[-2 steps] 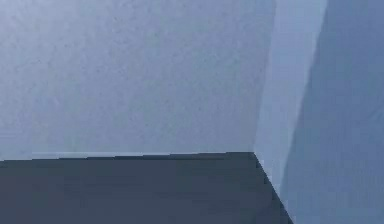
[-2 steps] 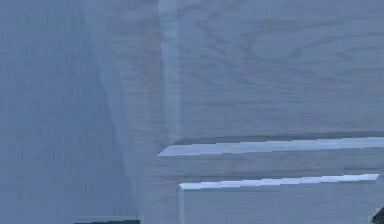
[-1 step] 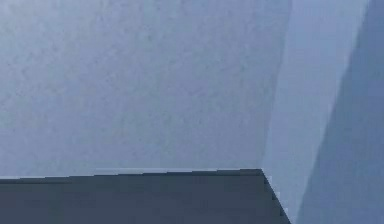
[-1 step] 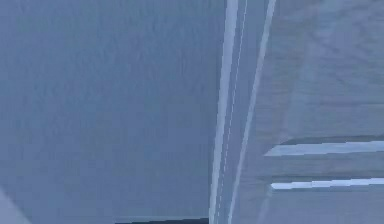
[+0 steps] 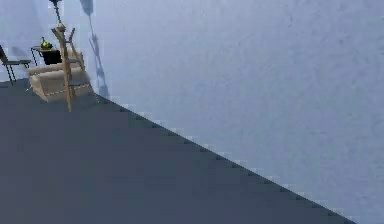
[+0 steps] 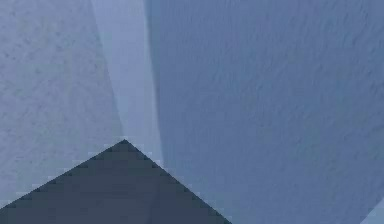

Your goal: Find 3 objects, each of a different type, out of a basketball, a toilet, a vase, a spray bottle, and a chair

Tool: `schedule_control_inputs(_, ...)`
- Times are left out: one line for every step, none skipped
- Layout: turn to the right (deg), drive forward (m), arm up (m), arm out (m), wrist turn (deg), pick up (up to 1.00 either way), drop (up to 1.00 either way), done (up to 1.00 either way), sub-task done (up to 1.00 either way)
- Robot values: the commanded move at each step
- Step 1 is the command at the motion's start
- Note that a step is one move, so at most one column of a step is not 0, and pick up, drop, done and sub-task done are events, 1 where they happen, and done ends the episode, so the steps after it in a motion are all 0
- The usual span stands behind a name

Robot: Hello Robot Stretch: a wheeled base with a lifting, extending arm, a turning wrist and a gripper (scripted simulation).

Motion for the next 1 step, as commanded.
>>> schedule_control_inputs(-15.0, 0.0, 0.0, 0.0, 0.0, 0.0, 0.0, 0.0, 0.0)
